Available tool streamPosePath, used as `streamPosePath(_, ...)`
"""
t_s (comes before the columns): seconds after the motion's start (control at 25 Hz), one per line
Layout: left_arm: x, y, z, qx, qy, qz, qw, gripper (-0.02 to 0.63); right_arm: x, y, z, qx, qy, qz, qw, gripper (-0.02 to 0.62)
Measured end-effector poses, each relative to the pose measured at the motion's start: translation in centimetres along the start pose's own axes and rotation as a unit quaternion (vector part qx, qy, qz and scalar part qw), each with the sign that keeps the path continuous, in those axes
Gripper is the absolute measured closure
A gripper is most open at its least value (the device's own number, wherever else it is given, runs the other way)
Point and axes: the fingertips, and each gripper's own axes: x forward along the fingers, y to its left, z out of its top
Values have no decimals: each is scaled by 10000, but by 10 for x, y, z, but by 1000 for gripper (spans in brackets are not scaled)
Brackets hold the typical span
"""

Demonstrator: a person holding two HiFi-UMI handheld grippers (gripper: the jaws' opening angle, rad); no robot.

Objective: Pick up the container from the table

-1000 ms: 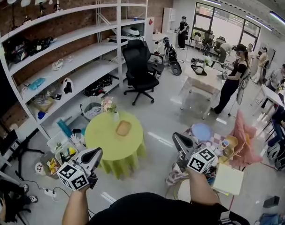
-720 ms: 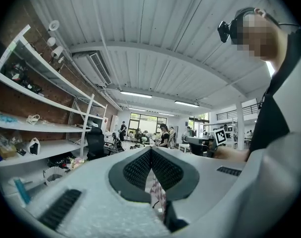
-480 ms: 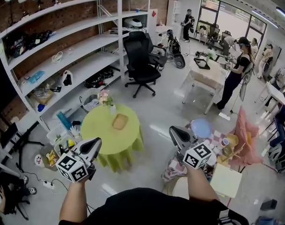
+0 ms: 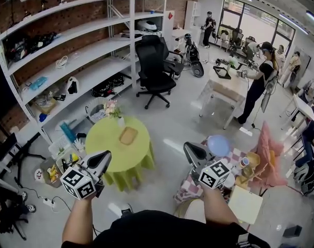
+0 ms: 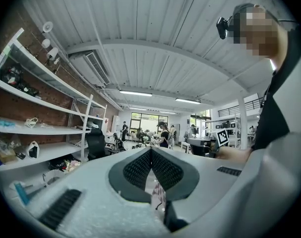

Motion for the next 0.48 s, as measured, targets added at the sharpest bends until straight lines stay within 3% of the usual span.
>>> streamPosePath(0.48, 12, 42, -15, -48, 38, -73, 10000, 591, 42, -3, -10, -176, 200, -16, 9996, 583)
